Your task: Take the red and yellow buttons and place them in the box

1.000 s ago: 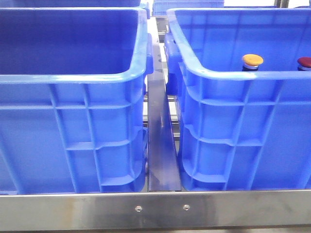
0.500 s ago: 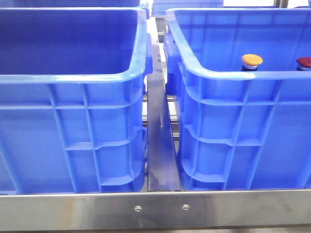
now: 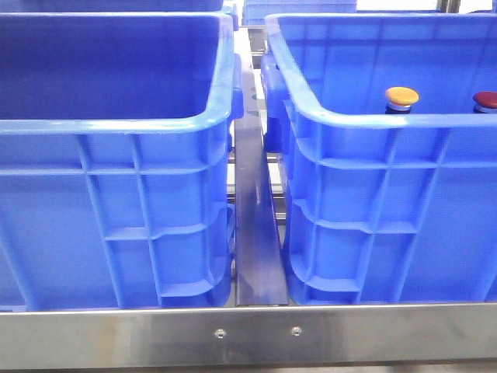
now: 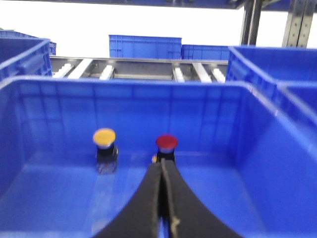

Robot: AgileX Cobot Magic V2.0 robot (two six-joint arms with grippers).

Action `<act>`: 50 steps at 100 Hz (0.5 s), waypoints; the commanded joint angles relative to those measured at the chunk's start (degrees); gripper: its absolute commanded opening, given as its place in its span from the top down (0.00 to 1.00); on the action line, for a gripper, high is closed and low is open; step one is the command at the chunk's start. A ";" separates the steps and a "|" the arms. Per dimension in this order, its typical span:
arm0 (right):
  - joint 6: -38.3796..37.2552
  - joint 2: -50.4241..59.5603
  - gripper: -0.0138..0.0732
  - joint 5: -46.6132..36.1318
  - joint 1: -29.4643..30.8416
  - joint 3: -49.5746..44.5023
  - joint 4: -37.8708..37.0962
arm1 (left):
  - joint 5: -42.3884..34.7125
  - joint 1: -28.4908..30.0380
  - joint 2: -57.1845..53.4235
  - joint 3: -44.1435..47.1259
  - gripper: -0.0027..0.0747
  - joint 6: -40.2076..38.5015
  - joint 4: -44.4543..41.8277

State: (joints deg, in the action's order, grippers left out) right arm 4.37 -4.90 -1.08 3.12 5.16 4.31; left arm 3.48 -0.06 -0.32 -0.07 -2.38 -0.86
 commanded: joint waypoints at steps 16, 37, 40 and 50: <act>-5.92 6.30 0.95 -5.43 0.24 -7.13 -6.49 | -4.18 -0.38 -1.71 1.14 0.99 -0.55 0.01; -8.73 6.63 0.95 -3.26 0.36 -7.19 -9.62 | -4.18 -0.38 -1.71 1.14 0.99 -0.55 0.01; -8.73 6.63 0.95 -3.34 0.36 -7.19 -9.62 | -4.18 -0.38 -1.71 1.14 0.99 -0.55 0.01; -8.73 6.63 0.95 -3.39 0.36 -7.19 -9.70 | -4.18 -0.38 -1.71 1.14 0.99 -0.55 0.01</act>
State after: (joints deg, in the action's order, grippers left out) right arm -4.04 0.46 0.00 3.12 -1.57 -4.40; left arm 3.58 -0.06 -0.32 -0.07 -2.38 -0.86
